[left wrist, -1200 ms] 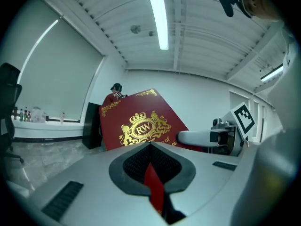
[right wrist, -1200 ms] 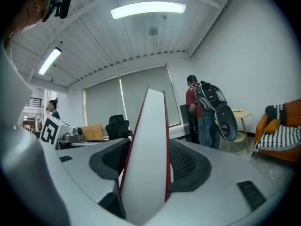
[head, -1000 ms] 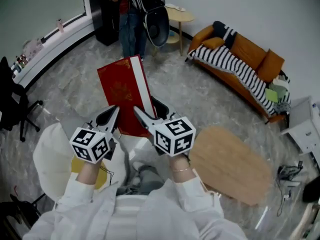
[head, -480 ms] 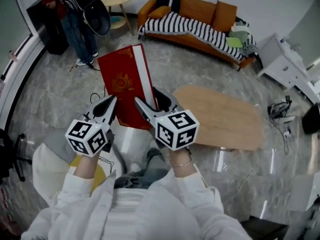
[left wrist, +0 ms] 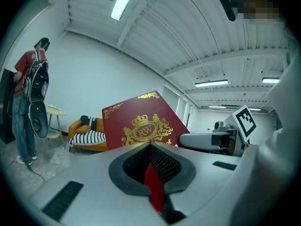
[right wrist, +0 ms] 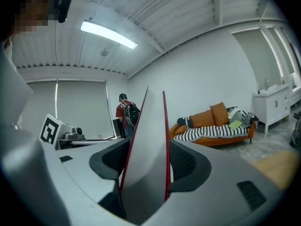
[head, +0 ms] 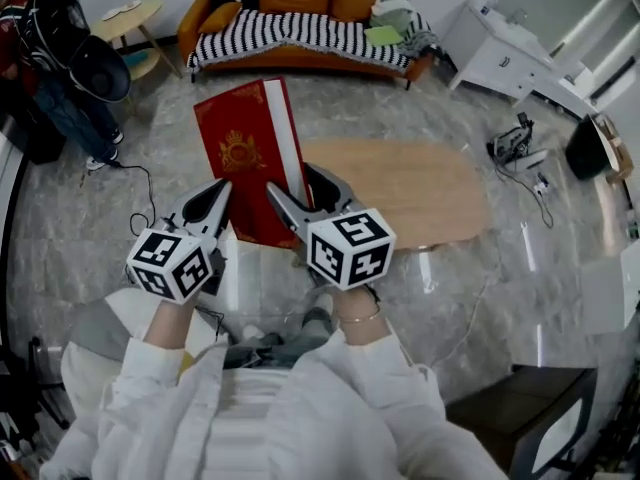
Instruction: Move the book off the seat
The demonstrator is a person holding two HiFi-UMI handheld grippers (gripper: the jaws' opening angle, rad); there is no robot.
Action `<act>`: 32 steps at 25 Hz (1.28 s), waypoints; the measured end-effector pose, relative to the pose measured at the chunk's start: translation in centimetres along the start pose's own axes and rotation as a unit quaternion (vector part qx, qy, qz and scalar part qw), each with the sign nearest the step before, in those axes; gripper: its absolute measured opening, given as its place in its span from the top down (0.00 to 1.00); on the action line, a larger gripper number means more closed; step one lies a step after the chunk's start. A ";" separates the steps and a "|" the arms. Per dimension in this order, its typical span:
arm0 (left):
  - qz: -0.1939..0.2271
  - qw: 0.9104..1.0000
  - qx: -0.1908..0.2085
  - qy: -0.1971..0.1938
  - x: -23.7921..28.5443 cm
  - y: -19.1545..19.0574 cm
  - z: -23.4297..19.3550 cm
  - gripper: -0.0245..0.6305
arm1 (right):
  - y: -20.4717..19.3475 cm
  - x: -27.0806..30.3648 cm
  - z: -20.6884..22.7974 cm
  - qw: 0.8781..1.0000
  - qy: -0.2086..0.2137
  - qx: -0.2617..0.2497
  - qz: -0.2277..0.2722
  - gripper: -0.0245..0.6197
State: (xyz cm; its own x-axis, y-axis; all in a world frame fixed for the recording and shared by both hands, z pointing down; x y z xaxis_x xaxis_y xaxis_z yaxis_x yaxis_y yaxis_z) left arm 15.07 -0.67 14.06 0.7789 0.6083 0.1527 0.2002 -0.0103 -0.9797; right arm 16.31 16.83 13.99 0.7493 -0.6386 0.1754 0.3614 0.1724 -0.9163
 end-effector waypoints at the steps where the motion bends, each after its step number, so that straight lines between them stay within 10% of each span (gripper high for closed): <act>1: -0.001 1.000 0.001 -0.009 1.2 -0.1 0.7 0.96 | 0.1 -0.7 1.1 1.000 -0.010 0.002 0.005 0.54; 32: -0.030 0.996 -0.015 -0.078 27.2 -5.0 13.5 0.96 | 1.2 -10.6 28.5 0.992 -0.111 0.050 0.027 0.55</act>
State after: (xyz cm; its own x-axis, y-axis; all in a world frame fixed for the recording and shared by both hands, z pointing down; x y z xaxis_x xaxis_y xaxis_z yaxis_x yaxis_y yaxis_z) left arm 27.19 26.64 21.32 0.6633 0.7247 0.1865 0.2628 0.0077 -0.9648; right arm 24.64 45.17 21.27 0.8687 -0.4479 0.2114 0.3618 0.2824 -0.8885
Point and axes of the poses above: the fingertips, and each gripper's own axes: x forward along the fingers, z to its right, y out of its top, the point moved 7 cm from there along -x, backward along the fingers, and after that the axes turned 6 degrees about x, right-handed, at the moved point
